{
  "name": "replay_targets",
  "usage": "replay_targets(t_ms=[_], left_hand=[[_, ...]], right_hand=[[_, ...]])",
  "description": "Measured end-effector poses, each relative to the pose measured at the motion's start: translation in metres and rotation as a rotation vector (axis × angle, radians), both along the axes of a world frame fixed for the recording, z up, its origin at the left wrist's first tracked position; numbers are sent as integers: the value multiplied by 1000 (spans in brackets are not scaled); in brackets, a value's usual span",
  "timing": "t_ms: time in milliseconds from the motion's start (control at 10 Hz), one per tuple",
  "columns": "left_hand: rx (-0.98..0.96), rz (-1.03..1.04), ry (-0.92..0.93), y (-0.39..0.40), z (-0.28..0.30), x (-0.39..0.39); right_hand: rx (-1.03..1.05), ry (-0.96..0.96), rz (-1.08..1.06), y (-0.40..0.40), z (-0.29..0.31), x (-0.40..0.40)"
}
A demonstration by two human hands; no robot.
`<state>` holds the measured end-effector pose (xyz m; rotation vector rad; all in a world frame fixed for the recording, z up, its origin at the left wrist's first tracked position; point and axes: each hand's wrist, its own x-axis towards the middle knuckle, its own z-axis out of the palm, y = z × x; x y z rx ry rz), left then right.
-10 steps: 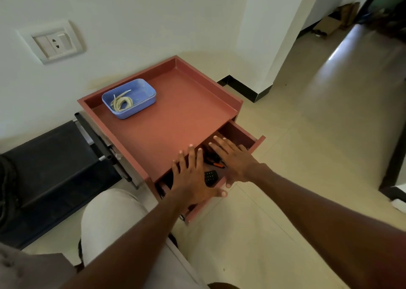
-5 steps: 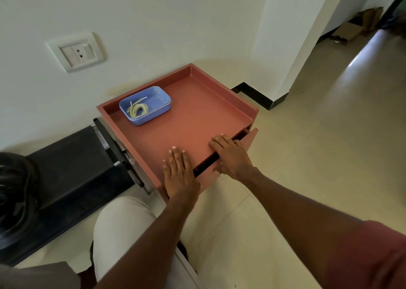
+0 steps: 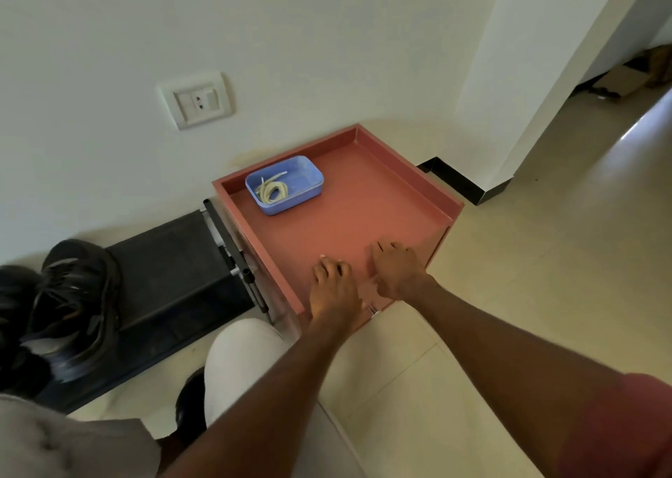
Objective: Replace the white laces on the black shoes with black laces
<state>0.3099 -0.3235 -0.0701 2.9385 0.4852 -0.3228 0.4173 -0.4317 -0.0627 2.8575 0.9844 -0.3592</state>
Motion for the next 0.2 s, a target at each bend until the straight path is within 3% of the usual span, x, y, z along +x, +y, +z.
replay_targets(t_ms=[100, 200], left_hand=[[-55, -39, -99, 10, 28, 1], [73, -27, -312, 37, 71, -14]], right_hand=[[22, 48, -8, 7, 26, -1], [176, -155, -5, 23, 58, -19]])
